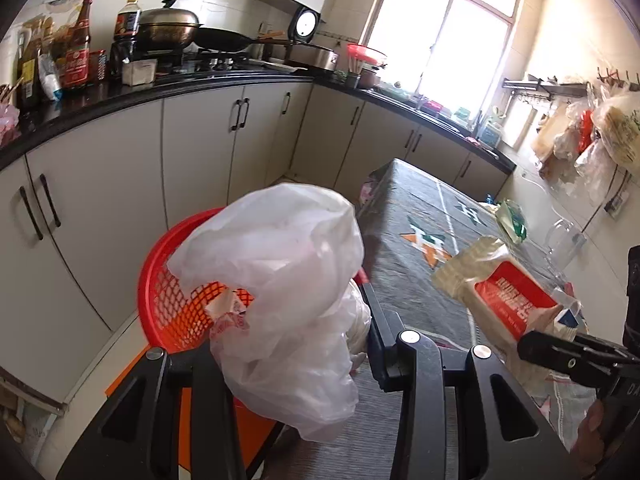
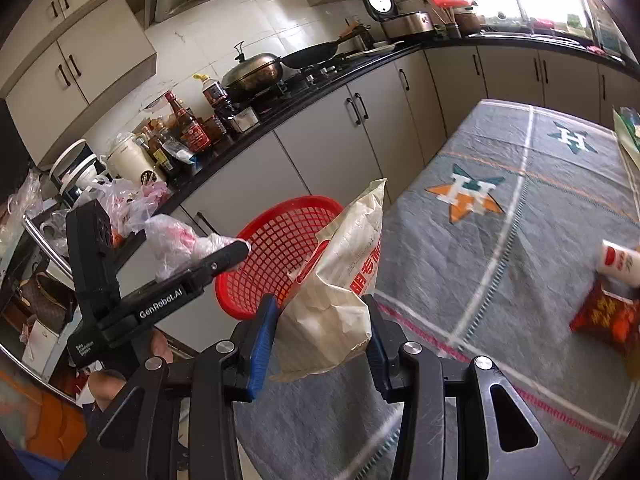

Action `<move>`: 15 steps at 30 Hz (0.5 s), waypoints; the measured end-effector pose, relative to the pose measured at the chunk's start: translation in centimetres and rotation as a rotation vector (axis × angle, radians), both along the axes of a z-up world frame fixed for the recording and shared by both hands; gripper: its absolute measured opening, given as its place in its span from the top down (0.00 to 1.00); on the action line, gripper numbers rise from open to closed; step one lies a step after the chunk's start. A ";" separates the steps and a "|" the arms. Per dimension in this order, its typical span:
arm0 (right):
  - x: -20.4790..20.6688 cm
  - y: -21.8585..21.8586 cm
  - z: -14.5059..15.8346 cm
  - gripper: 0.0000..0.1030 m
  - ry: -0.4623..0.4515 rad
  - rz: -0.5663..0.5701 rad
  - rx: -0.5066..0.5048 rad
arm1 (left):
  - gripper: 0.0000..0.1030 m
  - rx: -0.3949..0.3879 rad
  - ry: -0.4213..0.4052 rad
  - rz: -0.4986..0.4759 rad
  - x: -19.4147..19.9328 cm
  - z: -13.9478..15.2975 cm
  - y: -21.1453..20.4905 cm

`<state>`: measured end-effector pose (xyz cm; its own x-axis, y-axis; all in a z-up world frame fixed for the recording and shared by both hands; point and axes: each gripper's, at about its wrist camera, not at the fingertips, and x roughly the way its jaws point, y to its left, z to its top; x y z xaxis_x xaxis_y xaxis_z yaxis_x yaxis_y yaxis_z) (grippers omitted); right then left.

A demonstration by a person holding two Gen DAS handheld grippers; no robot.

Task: Collect trash
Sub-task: 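Lift both held bags and carry them over the red basket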

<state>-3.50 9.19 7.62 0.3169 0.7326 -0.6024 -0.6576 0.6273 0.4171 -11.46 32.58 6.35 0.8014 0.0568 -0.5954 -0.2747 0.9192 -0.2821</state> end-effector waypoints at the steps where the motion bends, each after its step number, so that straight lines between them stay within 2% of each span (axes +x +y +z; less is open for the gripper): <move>1: 0.2 0.5 0.1 0.56 0.000 0.003 -0.002 | 0.62 -0.002 0.001 0.005 -0.1 -0.1 0.3; 15: 1.9 5.5 0.2 0.56 0.015 0.030 -0.005 | 0.62 -0.014 0.022 0.021 0.3 -1.7 2.5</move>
<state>-1.61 14.72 7.78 0.2859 0.7384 -0.6108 -0.6701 0.6097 0.4234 -11.13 35.10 4.61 0.7870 0.0652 -0.6135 -0.3005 0.9090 -0.2889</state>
